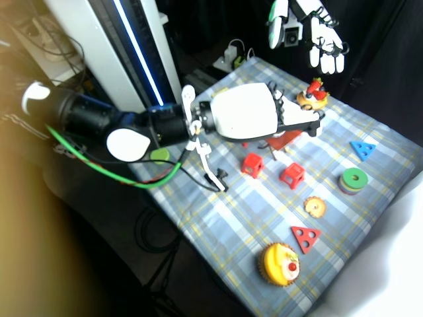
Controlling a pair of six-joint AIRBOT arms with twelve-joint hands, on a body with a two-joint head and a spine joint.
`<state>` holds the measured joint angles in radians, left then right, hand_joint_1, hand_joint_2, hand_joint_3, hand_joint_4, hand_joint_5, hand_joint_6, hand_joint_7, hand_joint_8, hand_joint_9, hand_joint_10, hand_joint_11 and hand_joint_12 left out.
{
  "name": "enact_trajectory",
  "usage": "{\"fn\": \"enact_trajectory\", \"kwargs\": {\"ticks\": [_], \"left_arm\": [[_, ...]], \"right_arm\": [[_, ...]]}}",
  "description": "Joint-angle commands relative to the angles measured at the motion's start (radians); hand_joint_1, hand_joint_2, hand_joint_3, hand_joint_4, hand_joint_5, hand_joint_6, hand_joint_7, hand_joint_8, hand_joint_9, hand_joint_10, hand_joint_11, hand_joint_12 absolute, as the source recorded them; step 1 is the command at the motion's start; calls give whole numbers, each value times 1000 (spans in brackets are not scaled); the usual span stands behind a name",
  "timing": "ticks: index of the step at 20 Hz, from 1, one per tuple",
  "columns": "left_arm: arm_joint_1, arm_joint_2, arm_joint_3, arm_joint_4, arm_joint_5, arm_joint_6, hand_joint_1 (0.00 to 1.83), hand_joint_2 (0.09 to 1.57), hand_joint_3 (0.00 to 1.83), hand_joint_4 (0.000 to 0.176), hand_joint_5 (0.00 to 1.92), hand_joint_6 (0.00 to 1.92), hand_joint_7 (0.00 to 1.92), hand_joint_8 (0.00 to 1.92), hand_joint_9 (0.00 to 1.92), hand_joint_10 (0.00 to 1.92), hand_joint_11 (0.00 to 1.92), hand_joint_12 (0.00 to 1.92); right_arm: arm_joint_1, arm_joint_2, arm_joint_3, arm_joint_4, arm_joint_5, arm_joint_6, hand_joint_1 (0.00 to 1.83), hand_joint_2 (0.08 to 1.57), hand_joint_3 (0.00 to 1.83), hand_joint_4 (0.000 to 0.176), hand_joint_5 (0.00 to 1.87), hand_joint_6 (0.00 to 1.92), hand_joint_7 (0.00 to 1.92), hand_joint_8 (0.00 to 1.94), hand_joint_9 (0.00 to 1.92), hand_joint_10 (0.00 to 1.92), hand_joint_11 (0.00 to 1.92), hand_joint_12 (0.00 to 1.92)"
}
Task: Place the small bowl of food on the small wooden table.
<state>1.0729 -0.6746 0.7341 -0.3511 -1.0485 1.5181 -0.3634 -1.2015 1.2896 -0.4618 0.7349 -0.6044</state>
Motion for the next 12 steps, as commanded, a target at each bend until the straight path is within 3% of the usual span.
{"fn": "enact_trajectory", "kwargs": {"ticks": [1, 3, 4, 5, 8, 9, 11, 12], "left_arm": [[-14, 10, -1, 5, -154, -16, 331, 1207, 2, 169, 328, 0, 335, 2, 264, 1, 0, 486], [-13, 16, -3, -1, -187, -28, 303, 1215, 2, 175, 305, 0, 316, 0, 248, 0, 0, 439], [-13, 19, -6, -7, -209, -29, 266, 1222, 0, 131, 349, 7, 314, 0, 258, 3, 0, 419], [-10, 21, -9, -15, -234, -29, 256, 1220, 0, 127, 351, 4, 307, 0, 263, 3, 0, 430], [27, 27, -7, -26, -339, -115, 351, 1191, 0, 136, 314, 3, 324, 2, 252, 1, 0, 432], [36, 26, -2, -26, -367, -155, 382, 1176, 0, 156, 339, 11, 320, 1, 242, 0, 0, 428], [53, 12, 7, -26, -448, -234, 407, 1179, 0, 125, 383, 7, 345, 2, 254, 1, 0, 464], [54, 4, 8, -26, -480, -260, 426, 1198, 3, 95, 376, 1, 337, 1, 253, 0, 0, 487]], "right_arm": [[17, 34, -4, 73, 179, -2, 1016, 931, 2, 0, 752, 0, 575, 5, 528, 2, 87, 1075], [8, 101, -29, 114, 256, -2, 993, 943, 1, 0, 717, 0, 565, 1, 532, 2, 92, 1021], [-12, 134, -47, 142, 311, -2, 968, 938, 0, 0, 721, 2, 657, 14, 578, 12, 157, 964], [-46, 165, -63, 179, 365, -2, 1002, 913, 0, 0, 752, 14, 663, 10, 582, 12, 154, 947], [-226, 241, -118, 333, 593, -12, 1130, 992, 1, 0, 693, 0, 617, 1, 574, 4, 154, 925], [-273, 250, -133, 371, 640, -21, 1199, 1054, 5, 0, 661, 0, 646, 3, 619, 12, 213, 929], [-419, 257, -174, 473, 774, -42, 1186, 1144, 6, 0, 639, 1, 656, 1, 635, 7, 212, 1015], [-483, 256, -195, 524, 832, -47, 1108, 1126, 0, 0, 635, 0, 653, 0, 643, 10, 212, 1022]]}}
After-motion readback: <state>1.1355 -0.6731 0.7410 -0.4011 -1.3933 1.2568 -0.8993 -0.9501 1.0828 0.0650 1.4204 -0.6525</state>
